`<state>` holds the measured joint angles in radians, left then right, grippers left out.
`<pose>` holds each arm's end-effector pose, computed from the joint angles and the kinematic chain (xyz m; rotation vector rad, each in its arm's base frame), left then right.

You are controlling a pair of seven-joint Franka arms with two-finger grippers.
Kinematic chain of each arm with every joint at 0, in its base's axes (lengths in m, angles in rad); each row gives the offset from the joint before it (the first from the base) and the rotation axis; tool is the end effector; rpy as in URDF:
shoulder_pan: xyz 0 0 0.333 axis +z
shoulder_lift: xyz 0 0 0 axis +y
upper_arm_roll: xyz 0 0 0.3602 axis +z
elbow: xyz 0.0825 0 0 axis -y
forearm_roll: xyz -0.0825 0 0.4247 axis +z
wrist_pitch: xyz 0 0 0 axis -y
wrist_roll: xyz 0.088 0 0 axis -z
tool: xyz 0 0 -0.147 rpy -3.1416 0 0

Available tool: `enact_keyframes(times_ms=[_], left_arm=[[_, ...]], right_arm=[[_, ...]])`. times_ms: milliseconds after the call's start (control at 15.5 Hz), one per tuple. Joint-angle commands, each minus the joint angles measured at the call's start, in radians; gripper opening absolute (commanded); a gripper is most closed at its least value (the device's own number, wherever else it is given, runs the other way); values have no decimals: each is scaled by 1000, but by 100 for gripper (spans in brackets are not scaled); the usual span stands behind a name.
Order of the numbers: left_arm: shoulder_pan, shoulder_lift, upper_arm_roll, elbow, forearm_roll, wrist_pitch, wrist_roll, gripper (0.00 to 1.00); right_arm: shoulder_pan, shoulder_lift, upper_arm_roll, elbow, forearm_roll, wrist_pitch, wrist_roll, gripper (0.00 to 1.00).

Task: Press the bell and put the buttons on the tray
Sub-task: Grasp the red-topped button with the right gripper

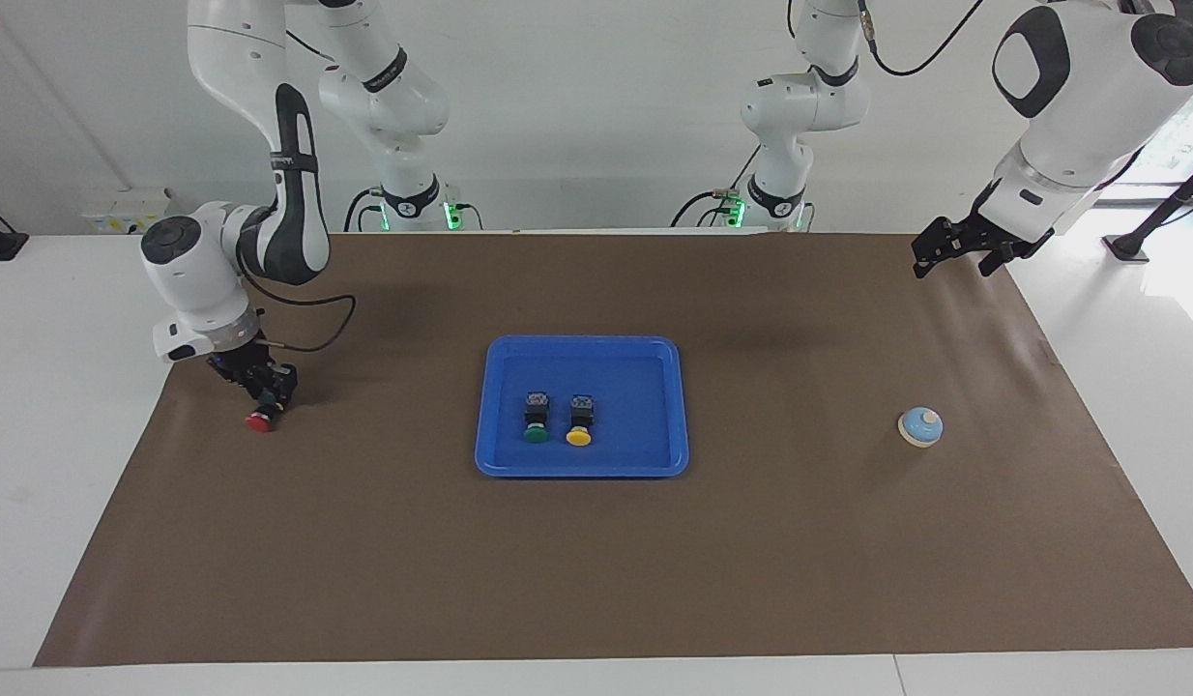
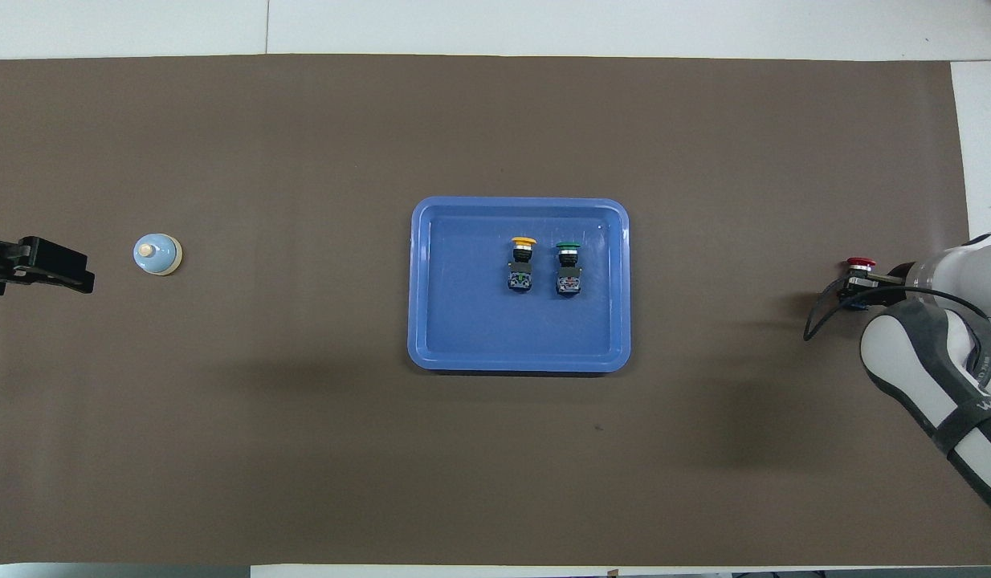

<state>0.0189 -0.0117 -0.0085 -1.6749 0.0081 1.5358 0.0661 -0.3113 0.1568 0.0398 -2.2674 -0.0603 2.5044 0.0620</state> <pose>0.5773 0.0072 0.5801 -3.1307 0.0876 0.2001 0.5572 -0.1560 0.2707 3.0676 -0.4436 0.1189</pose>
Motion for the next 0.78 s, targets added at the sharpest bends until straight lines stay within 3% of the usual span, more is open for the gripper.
enact_keyframes(times_ms=[0, 194, 517, 711], left_arm=[[0, -10, 2, 3, -8, -16, -9, 100], [0, -10, 2, 3, -8, -16, -9, 100], [0, -10, 2, 3, -8, -16, -9, 100], [0, -10, 2, 3, -8, -16, -9, 100]], right_arm=[[-5, -20, 14, -23, 28, 27, -17, 0], [8, -19, 32, 31, 28, -16, -19, 0], [177, 32, 37, 371, 28, -411, 138, 0], [317, 75, 35, 527, 27, -556, 287, 0]])
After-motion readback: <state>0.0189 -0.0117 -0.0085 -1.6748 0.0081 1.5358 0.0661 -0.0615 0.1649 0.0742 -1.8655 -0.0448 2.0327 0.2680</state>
